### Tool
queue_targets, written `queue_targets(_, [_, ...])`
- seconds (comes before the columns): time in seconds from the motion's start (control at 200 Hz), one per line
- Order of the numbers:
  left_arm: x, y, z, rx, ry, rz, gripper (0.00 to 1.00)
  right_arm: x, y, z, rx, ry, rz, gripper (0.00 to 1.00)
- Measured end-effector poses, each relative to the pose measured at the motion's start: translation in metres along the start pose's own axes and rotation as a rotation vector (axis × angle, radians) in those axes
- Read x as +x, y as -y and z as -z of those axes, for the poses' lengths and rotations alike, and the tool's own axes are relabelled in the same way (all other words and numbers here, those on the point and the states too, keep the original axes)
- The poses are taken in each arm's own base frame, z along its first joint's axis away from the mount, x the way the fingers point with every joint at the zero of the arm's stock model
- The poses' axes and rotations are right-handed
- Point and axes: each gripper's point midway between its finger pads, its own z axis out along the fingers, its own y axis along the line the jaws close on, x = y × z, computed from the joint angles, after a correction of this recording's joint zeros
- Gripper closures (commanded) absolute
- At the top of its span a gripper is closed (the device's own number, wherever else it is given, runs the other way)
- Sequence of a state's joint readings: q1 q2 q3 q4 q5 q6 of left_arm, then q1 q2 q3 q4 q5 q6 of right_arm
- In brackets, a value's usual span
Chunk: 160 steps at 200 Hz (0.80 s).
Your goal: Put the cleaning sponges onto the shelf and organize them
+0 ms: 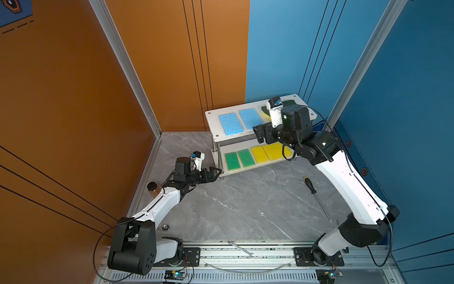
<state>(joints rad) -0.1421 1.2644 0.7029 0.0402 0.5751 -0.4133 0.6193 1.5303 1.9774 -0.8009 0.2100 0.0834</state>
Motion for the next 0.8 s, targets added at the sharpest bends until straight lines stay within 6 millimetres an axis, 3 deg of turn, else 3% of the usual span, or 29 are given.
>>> queue_targets(0.2, [-0.013, 0.003, 0.013, -0.036, 0.045, -0.042, 0.03, 0.041, 0.078, 0.032, 0.124, -0.039, -0.077, 0.00])
queue_targets(0.376, [-0.025, 0.002, 0.025, -0.083, 0.106, -0.073, 0.02, 0.084, 0.122, 0.050, 0.210, -0.072, -0.146, 0.00])
queue_targets(0.551, [-0.042, -0.001, 0.042, -0.162, 0.195, -0.114, 0.02, 0.129, 0.146, 0.049, 0.248, -0.110, -0.211, 0.00])
queue_targets(0.801, [-0.073, -0.015, 0.065, -0.296, 0.309, -0.153, 0.02, 0.183, 0.162, 0.022, 0.273, -0.180, -0.255, 0.00])
